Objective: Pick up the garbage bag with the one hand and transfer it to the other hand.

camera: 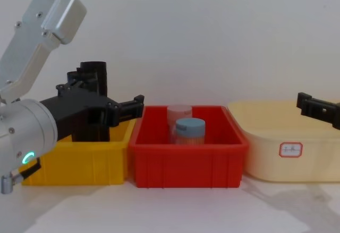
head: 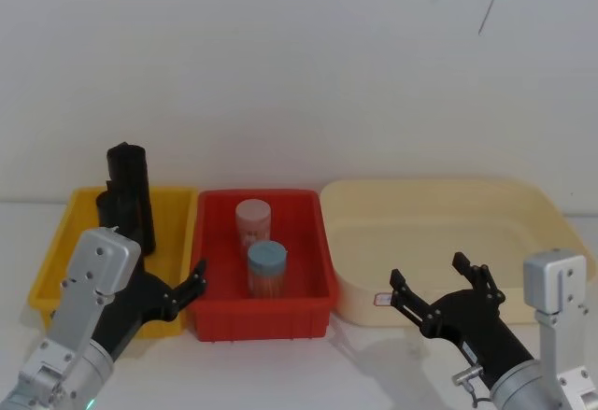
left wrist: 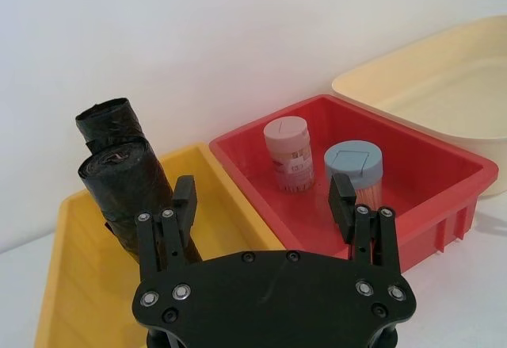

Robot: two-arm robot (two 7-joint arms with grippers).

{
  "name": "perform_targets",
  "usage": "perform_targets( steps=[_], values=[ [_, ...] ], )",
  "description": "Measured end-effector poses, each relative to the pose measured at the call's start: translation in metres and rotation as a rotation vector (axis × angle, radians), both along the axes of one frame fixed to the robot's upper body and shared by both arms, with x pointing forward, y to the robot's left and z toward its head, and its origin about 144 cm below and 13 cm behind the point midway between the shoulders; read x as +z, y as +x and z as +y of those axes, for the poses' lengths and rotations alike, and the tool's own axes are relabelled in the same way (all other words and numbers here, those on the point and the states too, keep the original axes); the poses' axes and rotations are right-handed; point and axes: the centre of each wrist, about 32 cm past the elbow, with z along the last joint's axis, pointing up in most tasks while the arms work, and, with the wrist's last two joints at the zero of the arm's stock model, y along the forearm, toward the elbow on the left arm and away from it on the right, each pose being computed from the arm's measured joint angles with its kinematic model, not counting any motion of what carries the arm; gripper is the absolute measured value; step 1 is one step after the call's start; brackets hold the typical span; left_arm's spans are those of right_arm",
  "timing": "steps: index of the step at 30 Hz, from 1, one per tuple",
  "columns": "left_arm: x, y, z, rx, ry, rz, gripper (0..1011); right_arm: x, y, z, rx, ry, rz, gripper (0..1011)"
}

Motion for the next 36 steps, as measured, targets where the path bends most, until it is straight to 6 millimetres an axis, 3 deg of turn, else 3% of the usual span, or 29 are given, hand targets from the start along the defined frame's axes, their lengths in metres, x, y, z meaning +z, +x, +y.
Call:
perform_targets(
  steps=[25, 36],
  values=[
    [-0.001, 0.0, 0.001, -0.001, 0.003, -0.002, 1001, 0.0, 0.0, 0.0, 0.0, 0.0, 0.0, 1001],
    [-0.012, 0.002, 0.014, -0.024, 0.038, -0.026, 1002, 0.0, 0.0, 0.0, 0.0, 0.0, 0.0, 1001]
  ],
)
